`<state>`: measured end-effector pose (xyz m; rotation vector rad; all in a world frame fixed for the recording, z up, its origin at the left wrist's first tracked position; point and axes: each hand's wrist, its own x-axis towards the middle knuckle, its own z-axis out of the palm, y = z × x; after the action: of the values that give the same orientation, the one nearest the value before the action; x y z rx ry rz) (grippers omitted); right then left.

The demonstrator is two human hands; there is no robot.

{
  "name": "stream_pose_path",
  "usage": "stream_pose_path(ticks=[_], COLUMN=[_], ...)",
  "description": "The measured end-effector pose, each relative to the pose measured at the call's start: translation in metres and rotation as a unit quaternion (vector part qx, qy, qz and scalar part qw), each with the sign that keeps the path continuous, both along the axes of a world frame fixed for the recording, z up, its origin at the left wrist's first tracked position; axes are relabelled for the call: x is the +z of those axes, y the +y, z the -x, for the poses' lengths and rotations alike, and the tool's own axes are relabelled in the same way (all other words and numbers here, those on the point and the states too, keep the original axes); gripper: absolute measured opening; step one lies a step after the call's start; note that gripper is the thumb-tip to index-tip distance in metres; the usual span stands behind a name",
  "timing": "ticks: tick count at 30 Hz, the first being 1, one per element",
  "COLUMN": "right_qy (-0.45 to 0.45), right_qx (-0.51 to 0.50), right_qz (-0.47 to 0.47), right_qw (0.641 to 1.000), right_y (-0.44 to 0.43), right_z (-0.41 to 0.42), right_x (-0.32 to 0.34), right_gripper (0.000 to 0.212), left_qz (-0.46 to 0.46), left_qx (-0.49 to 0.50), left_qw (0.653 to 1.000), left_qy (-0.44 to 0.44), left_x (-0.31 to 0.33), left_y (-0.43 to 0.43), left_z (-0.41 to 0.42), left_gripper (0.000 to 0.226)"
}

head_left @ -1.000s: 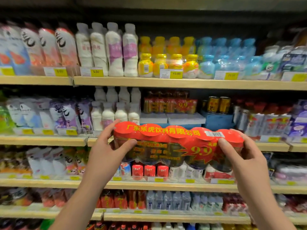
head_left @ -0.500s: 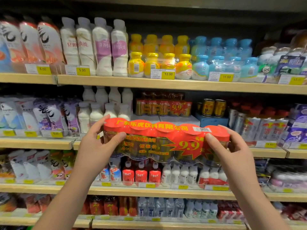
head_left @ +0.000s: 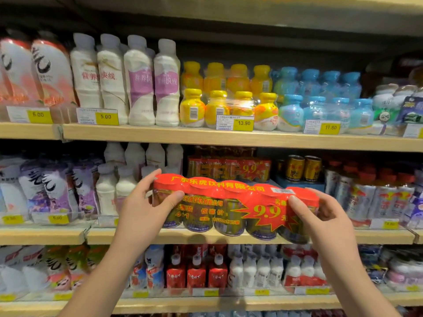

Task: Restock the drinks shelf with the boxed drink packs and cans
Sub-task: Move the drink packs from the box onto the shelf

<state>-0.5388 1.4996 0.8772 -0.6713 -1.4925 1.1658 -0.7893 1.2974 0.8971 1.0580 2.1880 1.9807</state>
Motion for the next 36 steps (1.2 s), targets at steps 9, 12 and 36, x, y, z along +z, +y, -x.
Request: stream_pose_path(ticks=[9,12,36], right_qy=[0.004,-0.013,-0.054], right_qx=[0.001,0.0,0.041], right_qz=[0.013,-0.003,0.041], right_qw=[1.0,1.0,0.997], right_y=[0.038,0.062,0.221], right_z=[0.023,0.031,0.125], right_x=[0.011,0.013,-0.008], right_gripper=[0.038,0.037,0.061], left_qz=[0.033,0.053,0.165], left_qx=[0.031,0.055,0.164], left_qw=[0.999,0.997,0.967], left_qy=[-0.006,-0.006,-0.101], left_x=[-0.003,-0.005,-0.018], left_y=[0.045,0.065,0.203], left_z=[0.016,0.021,0.073], left_gripper=[0.08,0.081,0.038])
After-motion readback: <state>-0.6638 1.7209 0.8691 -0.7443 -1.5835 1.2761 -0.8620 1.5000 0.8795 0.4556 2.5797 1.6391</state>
